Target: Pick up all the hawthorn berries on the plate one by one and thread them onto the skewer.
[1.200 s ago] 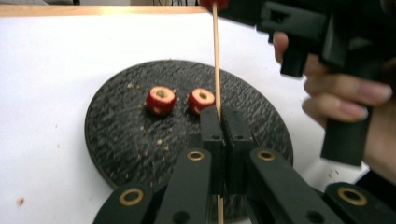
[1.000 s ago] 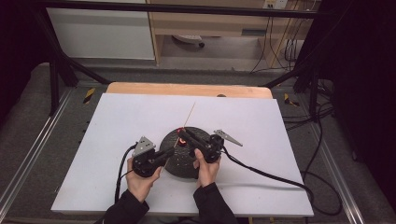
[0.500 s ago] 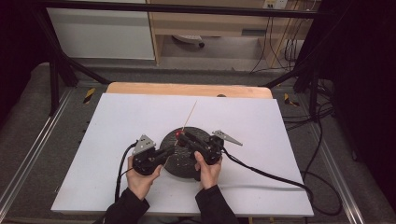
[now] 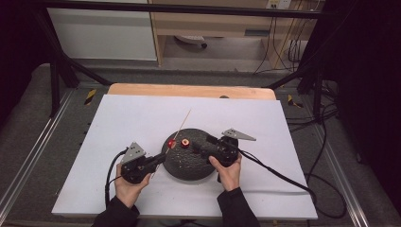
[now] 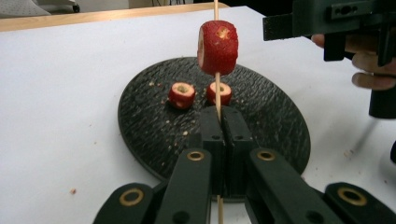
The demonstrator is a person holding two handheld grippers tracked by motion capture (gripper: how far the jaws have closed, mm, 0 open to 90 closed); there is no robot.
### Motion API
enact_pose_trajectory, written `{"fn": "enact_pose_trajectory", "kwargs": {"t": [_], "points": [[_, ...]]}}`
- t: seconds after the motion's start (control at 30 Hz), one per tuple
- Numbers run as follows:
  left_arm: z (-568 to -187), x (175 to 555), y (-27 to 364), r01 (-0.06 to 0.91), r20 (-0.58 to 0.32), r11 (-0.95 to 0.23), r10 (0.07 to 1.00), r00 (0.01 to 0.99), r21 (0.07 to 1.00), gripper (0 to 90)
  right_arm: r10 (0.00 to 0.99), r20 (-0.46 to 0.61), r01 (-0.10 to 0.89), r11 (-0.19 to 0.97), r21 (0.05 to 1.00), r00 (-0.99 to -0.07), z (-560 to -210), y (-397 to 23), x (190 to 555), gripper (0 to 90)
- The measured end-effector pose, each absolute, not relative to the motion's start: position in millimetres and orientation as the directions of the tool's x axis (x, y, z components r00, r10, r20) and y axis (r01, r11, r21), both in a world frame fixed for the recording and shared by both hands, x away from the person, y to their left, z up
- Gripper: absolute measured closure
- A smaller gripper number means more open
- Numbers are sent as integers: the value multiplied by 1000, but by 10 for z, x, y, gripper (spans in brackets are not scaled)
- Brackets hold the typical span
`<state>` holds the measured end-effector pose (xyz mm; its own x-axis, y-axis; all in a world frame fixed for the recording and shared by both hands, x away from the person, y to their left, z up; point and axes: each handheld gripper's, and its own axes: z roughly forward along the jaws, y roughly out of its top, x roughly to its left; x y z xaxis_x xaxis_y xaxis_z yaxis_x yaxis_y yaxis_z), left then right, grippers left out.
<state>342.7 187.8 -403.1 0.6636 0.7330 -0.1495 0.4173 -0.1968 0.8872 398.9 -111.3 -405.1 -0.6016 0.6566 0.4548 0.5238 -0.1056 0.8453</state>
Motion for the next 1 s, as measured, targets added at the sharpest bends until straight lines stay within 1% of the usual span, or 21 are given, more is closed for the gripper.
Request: {"fn": "enact_pose_trajectory", "kwargs": {"t": [0.17, 0.23, 0.5, 0.9, 1.0], "points": [[-4067, 3357, 1989, 415, -122, -239, 727, 676, 878, 883, 697, 365, 537, 34, 843, -617, -4079, -1149, 4005, 66], [-4089, 3329, 2042, 417, -112, -255, 727, 678, 872, 883, 706, 338, 547, 82, 833, -622, -4092, -1160, 4013, 48], [-4167, 3250, 2228, 436, -100, -289, 728, 678, 852, 883, 712, 252, 566, 243, 788, -656, -4101, -1206, 4046, 44], [-4299, 3194, 2398, 454, -102, -312, 722, 685, 835, 883, 703, 174, 579, 392, 715, -690, -4014, -1213, 4183, 69], [-4321, 3190, 2409, 456, -95, -323, 723, 685, 829, 883, 699, 162, 595, 435, 676, -696, -3991, -1152, 4241, 78]]}}
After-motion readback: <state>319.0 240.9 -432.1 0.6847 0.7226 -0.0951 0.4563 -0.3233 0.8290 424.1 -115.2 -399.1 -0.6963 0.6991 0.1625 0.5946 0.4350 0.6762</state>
